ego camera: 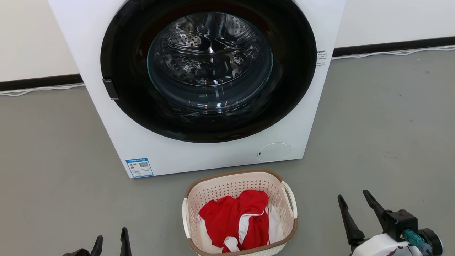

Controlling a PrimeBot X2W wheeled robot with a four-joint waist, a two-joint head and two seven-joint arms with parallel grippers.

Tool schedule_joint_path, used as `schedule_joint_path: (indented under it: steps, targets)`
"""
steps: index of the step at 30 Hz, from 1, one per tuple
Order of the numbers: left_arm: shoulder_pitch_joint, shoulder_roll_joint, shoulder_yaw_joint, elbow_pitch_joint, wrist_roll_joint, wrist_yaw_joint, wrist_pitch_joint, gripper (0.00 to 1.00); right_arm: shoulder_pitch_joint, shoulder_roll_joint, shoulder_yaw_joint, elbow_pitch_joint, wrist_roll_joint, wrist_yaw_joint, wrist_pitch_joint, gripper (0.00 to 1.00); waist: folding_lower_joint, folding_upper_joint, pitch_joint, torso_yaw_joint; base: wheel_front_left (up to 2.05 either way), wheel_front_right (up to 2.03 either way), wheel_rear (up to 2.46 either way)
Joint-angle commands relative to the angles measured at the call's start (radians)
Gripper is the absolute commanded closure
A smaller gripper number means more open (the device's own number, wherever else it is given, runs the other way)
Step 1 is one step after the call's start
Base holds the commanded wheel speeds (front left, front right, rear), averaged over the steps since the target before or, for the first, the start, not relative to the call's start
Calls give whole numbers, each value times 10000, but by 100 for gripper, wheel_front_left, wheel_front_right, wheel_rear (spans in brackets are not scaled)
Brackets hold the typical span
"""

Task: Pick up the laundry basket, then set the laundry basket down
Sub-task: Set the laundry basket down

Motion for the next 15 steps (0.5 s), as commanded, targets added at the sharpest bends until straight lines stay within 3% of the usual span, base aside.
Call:
schedule_joint_path:
  steps: [1,15]
  targets:
    - [-454,121,353,-252,47,-2,-63,0,-210,-105,230,-212,67,62,-6,0,1,-1,6,-6,0,0,0]
    - [-725,-89,100,-330,70,-42,-31,0,-519,-126,-94,-136,34,62,240,0,1,-1,755,135,0,0,0]
